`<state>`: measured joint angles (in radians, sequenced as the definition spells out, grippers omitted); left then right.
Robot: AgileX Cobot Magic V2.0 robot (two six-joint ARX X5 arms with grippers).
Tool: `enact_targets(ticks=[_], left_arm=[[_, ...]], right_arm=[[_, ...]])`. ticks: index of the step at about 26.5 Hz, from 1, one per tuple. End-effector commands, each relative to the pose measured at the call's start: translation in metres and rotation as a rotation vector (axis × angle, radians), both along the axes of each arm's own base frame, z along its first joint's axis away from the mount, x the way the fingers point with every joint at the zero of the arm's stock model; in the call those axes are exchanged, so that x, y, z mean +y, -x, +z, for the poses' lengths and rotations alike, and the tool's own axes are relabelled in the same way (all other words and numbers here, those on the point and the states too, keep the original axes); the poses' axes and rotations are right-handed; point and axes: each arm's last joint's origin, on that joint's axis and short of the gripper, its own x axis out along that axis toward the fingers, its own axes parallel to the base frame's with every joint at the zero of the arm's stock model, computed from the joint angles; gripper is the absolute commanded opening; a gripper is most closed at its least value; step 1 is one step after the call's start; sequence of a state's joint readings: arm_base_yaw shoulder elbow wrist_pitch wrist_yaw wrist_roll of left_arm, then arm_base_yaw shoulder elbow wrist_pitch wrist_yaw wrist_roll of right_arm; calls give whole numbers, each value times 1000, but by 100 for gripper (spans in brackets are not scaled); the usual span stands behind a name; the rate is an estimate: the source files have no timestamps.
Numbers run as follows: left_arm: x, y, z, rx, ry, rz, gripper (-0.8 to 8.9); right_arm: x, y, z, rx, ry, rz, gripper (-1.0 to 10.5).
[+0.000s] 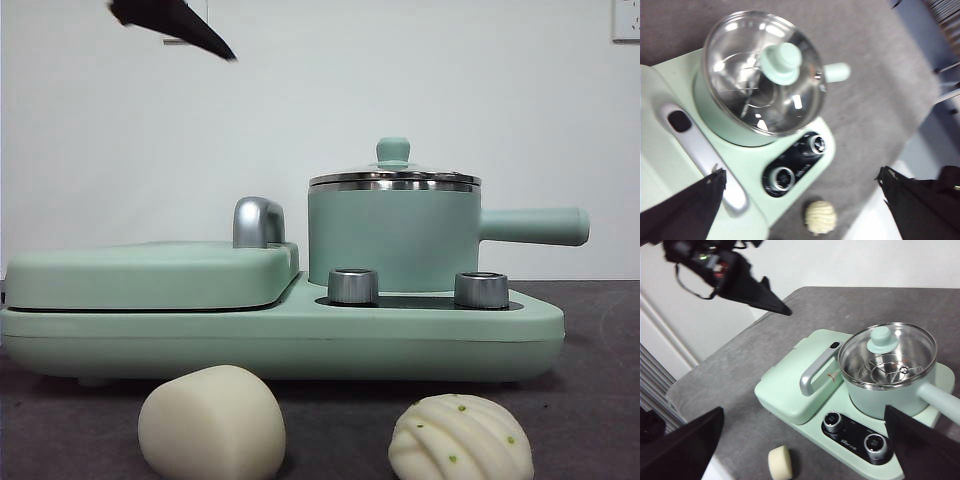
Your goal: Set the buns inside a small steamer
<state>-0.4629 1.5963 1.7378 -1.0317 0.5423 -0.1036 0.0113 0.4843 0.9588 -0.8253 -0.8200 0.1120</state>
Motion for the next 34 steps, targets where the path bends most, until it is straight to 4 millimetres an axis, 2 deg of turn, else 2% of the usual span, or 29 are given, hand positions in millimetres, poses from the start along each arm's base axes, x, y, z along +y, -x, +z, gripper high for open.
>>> enact_targets(ticks=[1, 6, 13, 21, 24, 29, 32, 34], left_arm=[[-18, -16, 2, -37, -81, -33, 491], [-53, -43, -1, -53, -237, -49, 491], [-93, -67, -11, -95, -240, -66, 491], [-125, -71, -29, -167, -298, -110, 484], [-140, -68, -37, -208, -332, -141, 401], [-150, -66, -47, -197, -346, -164, 389], [-155, -66, -53, -189, -361, -186, 292], [-158, -64, -55, -209, -395, -179, 265]], right_arm=[[0, 0, 5, -17, 3, -17, 513], [-1, 0, 5, -17, 10, -35, 513], [-1, 0, 4, -16, 10, -35, 513], [-1, 0, 4, -16, 10, -35, 513], [-1, 0, 4, -16, 10, -35, 513], [-1, 0, 4, -16, 9, -35, 513], [-1, 0, 4, -15, 9, -35, 513], [-1, 0, 4, -15, 9, -34, 513]])
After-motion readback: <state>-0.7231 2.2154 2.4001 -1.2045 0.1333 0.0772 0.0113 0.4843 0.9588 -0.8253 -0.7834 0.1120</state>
